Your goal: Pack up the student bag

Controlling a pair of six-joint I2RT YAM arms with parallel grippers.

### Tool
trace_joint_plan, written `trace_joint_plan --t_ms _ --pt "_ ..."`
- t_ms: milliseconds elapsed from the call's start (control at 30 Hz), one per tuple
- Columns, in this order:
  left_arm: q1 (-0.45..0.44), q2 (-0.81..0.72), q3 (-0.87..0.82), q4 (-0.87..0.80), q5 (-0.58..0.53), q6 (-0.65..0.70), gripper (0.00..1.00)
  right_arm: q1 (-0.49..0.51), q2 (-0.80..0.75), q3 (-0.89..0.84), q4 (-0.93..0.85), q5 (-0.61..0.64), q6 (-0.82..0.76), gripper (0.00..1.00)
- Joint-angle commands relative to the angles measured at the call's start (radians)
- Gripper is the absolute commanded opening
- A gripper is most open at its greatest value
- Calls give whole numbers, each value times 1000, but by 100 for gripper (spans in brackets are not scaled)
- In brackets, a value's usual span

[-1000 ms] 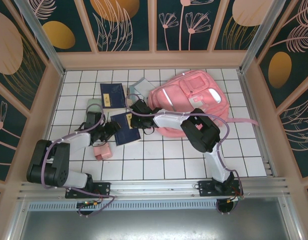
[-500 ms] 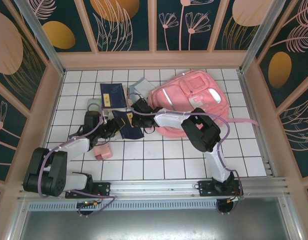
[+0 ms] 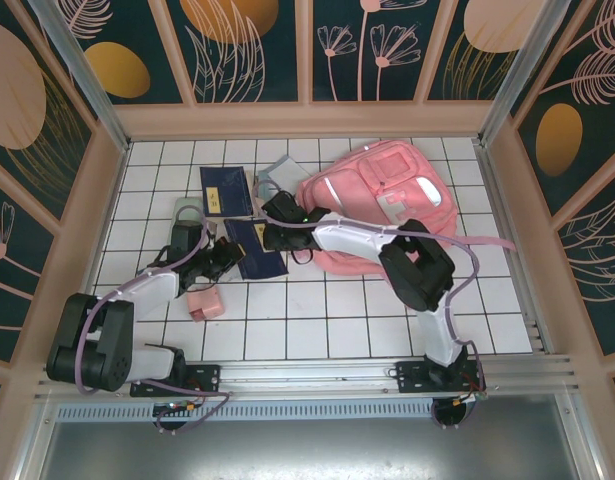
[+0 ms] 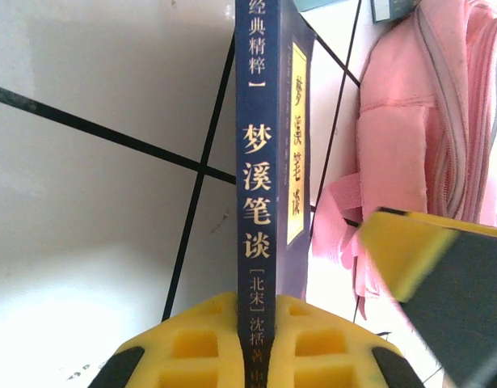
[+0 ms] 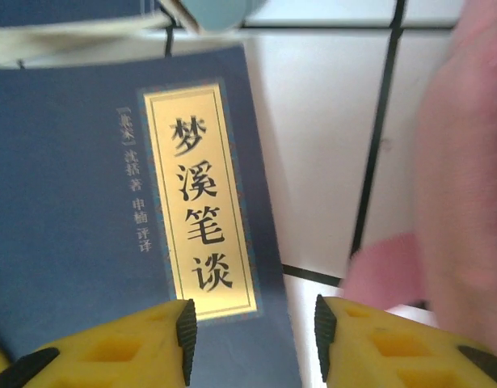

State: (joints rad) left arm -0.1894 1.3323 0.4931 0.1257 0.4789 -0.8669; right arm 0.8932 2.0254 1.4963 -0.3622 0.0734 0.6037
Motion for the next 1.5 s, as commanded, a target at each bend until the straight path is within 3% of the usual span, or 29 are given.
trace_joint_plan --t_ms 0,133,367,700,800,867,1000,1467 --pt "-4 -36 42 -32 -25 36 0 -18 -97 65 -134 153 -110 49" --pt "-3 -46 48 -30 -15 37 0 -56 -124 61 -206 278 -187 53" --pt "-4 -67 54 -20 7 28 0 -147 -102 -3 -216 278 -302 56" --pt "-4 -102 60 -29 34 25 0 -169 -31 -39 -200 285 -354 57" --pt "-4 -114 70 -31 38 20 0 -170 -15 -54 -189 314 -372 49" --pt "-4 -120 80 -33 44 19 0 -169 -12 -57 -185 319 -390 37" --pt "-4 -120 94 -21 53 18 0 -170 -45 -43 -184 338 -408 1" --pt "-6 -79 197 110 117 -86 0 -184 -215 224 -308 348 -425 0"
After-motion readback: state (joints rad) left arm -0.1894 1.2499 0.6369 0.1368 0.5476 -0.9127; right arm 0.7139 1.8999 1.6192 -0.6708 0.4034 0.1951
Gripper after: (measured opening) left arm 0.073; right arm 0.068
